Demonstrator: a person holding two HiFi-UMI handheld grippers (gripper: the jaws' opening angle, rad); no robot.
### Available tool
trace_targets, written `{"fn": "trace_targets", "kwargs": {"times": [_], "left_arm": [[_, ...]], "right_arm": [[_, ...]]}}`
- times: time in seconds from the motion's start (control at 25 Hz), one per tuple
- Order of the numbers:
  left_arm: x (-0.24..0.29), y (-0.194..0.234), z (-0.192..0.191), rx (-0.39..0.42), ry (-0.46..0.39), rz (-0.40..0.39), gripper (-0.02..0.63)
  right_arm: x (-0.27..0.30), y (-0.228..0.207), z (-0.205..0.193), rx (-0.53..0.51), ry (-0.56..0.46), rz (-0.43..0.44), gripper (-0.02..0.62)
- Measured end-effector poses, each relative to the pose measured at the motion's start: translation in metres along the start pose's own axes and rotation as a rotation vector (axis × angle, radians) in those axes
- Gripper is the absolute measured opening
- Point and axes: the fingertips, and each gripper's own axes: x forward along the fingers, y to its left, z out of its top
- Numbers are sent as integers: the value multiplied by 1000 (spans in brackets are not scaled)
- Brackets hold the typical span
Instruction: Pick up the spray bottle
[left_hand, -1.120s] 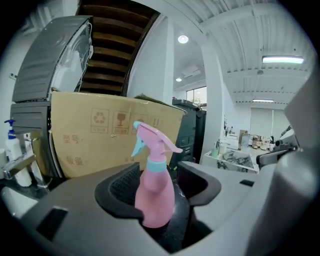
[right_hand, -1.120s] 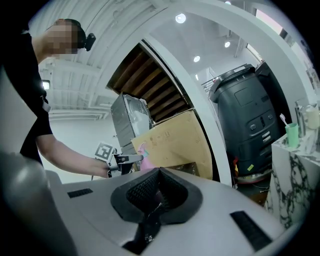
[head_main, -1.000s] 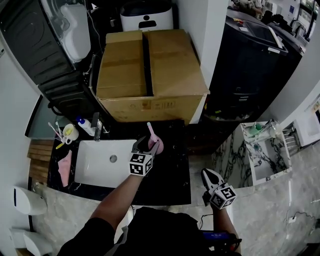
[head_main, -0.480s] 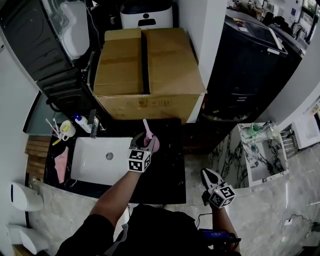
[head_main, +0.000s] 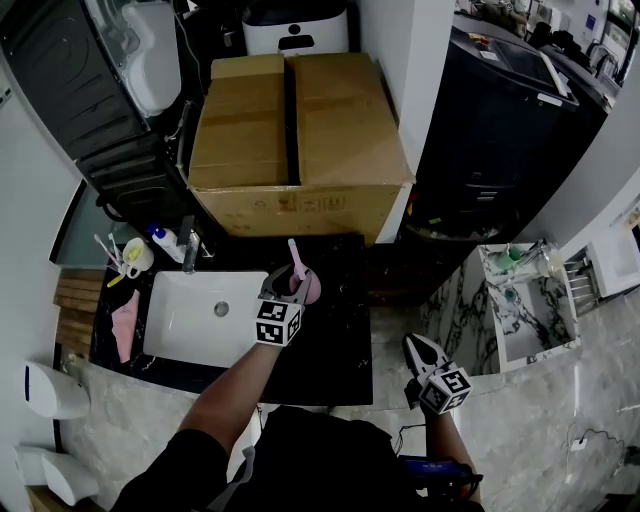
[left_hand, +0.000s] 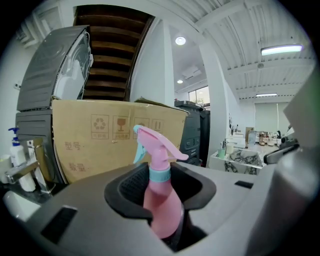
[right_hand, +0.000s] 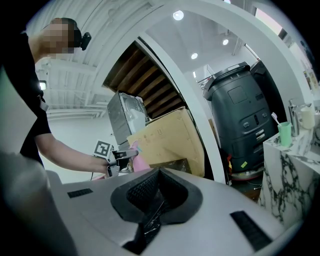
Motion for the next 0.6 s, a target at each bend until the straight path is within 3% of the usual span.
{"fn": "trace_targets", "kwargs": {"times": [0.44,0.6], "left_arm": [[-37,-7,1,-25,-33,-30,138],[-55,-7,-2,-39,-37,-36,137]], "right_arm": [[12,19,1,27,-1,64,26],[21,21,-3,-13,6,74,26]]}}
